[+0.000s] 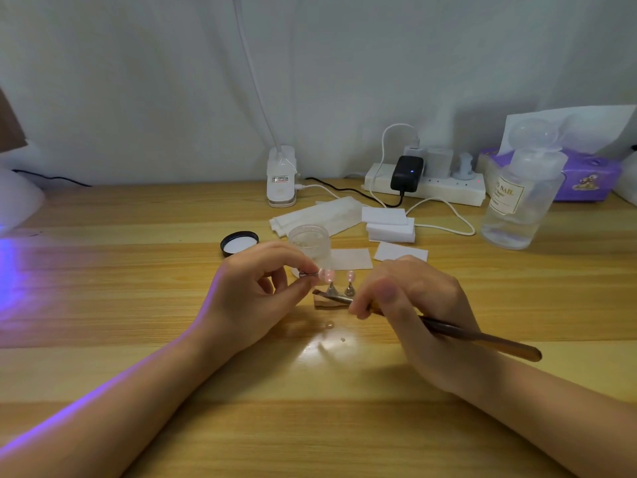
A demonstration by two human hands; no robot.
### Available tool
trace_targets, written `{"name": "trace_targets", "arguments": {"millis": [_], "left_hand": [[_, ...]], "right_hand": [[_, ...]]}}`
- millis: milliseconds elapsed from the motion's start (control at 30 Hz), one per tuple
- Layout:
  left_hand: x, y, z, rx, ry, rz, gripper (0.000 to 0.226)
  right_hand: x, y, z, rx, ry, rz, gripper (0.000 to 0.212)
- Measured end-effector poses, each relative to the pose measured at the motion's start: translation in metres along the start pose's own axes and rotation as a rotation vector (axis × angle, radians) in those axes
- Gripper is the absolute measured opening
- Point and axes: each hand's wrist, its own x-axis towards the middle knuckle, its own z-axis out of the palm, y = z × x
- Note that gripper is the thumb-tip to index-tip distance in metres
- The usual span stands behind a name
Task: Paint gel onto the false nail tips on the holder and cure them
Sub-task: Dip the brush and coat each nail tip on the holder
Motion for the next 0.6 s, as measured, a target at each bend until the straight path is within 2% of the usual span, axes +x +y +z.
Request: {"name": "trace_targets", "arguments": {"millis": [167,400,600], "left_hand": [[-0.0012,-0.0025,0.001,0.002,0.002,0.006,0.013],[-0.0004,-0.0021,0.0014,-0.002,0.023,0.062,0.019],[-0.0014,-0.004,0.0021,-0.016,0.024,0.057,0.019]], "right_hand": [[0.0011,0.0022,-0.0032,0.091,0.093,0.107,0.055],[0.0037,-0.0008,0.0002,0.045,0.041,0.065,0.052],[0.001,-0.0006,-0.0021,0.082,0.069,0.128,0.052]]}}
